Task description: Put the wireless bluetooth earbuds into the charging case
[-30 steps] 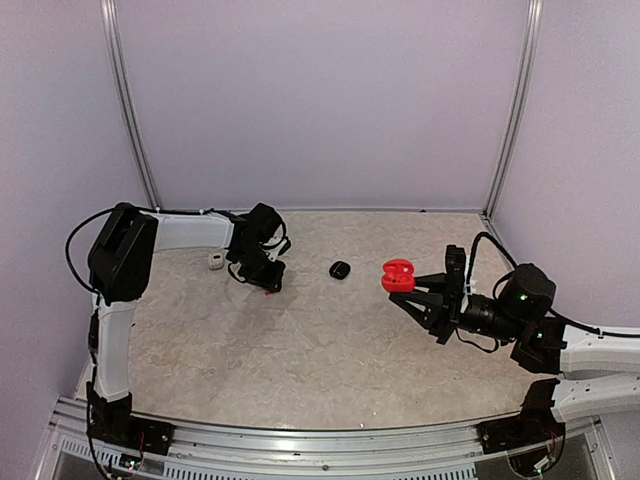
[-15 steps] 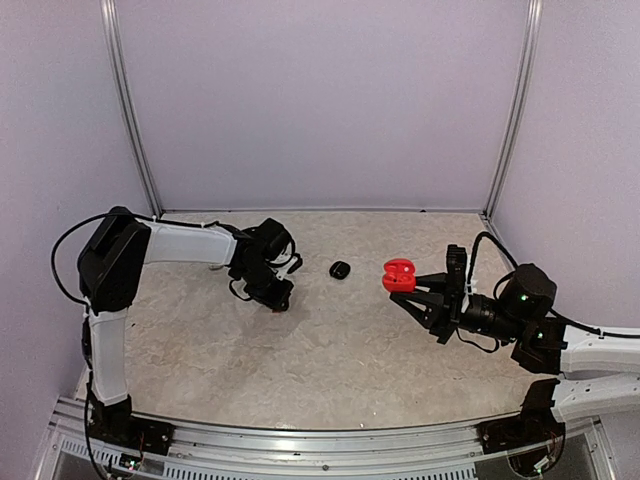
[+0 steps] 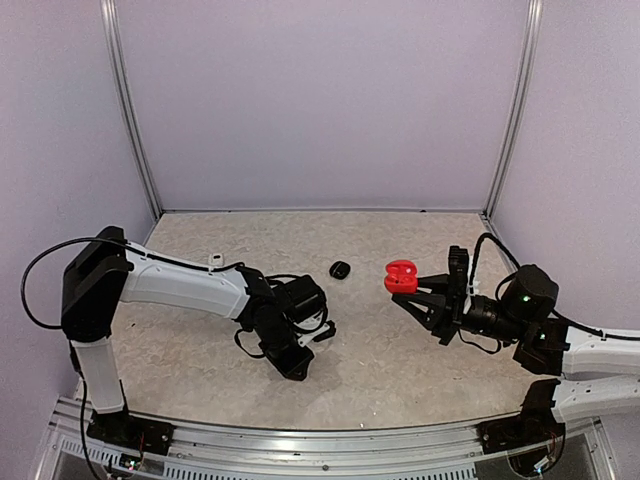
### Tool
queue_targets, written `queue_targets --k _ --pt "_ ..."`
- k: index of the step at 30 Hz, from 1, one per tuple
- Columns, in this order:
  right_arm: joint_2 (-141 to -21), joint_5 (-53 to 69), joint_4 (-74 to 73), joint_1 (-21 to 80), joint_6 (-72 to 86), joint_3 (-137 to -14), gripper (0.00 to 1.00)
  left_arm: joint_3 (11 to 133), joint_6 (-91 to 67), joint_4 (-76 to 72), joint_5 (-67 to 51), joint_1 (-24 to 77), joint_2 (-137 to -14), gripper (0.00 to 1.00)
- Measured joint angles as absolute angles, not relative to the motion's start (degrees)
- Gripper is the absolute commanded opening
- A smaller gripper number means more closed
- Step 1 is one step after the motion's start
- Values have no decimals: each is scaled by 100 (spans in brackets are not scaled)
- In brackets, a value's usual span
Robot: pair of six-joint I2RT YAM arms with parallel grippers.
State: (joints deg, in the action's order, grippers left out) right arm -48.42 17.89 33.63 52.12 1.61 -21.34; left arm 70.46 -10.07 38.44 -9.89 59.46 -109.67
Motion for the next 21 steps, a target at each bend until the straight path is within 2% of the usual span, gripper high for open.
queue_targets --k 6,21 --pt "-4840 1780 3310 5212 163 -2134 0 7470 -987 4567 -482 6099 -11185 27" --pt "-4652 1710 3242 5212 183 -2082 0 8208 -716 5465 296 6410 -11677 31"
